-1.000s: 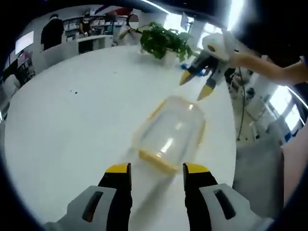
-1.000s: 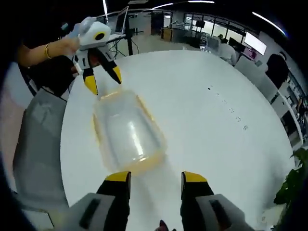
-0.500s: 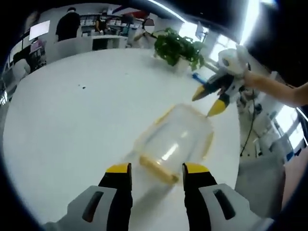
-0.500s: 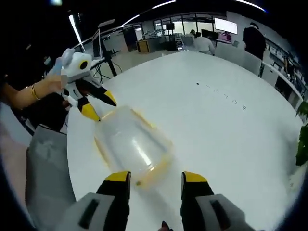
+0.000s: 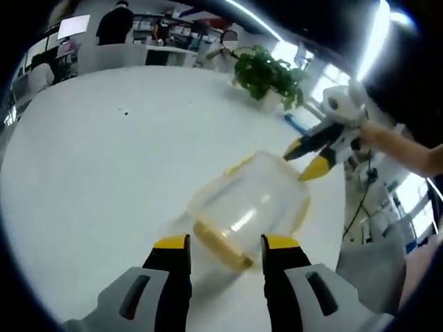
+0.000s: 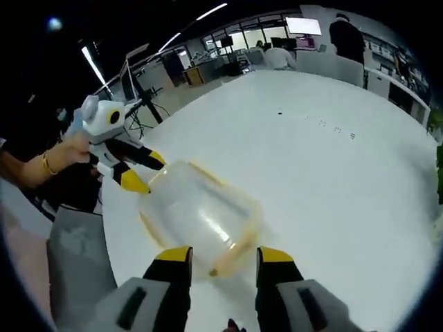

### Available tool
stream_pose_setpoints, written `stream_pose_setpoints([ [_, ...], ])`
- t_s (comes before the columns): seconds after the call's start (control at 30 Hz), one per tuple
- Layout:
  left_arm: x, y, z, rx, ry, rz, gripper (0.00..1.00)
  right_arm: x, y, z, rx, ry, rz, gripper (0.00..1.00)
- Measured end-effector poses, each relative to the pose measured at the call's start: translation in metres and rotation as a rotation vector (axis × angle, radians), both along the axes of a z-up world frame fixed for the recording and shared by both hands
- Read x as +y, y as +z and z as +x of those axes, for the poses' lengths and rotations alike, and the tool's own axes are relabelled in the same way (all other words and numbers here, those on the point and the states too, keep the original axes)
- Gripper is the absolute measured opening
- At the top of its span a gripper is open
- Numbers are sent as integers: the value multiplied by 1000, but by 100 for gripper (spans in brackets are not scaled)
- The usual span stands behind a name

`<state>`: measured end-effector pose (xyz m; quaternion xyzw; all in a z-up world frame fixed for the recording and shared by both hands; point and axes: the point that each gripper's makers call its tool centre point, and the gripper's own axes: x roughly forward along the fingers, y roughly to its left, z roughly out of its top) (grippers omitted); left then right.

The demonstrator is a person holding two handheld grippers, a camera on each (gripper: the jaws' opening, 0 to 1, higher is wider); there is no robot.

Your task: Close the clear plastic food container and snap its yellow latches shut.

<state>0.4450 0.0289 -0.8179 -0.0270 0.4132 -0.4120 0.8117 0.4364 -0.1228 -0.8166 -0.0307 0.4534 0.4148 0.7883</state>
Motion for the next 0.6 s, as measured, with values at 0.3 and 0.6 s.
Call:
stream_pose_setpoints([
  [0.3, -2, -1, -2, 30, 24, -39, 33, 5, -4, -1, 49, -44, 33, 34],
  [0.6, -4, -1, -2, 44, 29, -51, 32, 6, -4, -2, 82, -51, 25, 33],
])
